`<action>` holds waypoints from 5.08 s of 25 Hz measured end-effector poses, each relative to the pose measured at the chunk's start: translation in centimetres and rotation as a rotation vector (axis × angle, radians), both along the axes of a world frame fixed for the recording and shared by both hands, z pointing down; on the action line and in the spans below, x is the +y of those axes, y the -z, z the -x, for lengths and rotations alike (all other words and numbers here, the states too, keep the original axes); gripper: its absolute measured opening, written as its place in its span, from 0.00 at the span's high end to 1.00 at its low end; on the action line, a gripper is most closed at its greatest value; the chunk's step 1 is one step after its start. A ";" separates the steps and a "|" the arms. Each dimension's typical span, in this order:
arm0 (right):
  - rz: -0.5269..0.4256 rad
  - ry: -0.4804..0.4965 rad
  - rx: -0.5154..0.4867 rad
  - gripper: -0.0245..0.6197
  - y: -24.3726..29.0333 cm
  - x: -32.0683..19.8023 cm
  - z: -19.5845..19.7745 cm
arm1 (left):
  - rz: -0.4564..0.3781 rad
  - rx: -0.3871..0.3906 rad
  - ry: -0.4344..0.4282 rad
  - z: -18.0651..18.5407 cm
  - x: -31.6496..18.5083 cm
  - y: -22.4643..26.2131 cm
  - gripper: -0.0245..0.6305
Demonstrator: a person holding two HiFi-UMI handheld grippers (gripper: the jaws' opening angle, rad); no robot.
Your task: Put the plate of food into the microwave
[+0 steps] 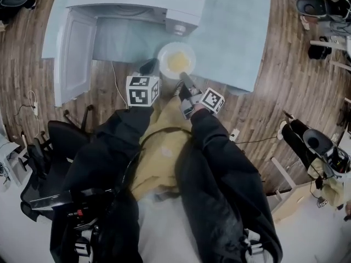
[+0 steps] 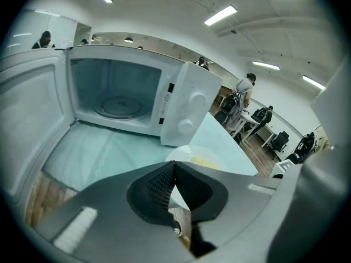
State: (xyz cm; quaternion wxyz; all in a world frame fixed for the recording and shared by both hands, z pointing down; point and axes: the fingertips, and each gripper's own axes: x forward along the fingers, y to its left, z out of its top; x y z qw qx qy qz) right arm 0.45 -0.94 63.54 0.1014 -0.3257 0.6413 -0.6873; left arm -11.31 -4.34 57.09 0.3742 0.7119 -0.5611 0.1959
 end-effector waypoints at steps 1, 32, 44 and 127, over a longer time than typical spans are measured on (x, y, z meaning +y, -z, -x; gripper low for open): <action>0.000 0.024 -0.005 0.94 0.0 0.1 0.9 | 0.000 0.000 0.020 0.8 0.2 0.0 0.96; -0.074 0.057 -0.085 0.94 3.2 -12.7 21.8 | -0.048 0.013 0.288 17.3 -2.5 1.1 0.96; -0.026 -0.085 -0.105 0.94 1.3 -18.0 24.0 | -0.040 0.016 0.302 18.0 -3.6 0.7 0.96; -1.253 -0.079 0.910 0.97 40.7 -16.5 2.9 | -0.841 -0.100 -0.047 -1.8 -14.2 33.9 0.96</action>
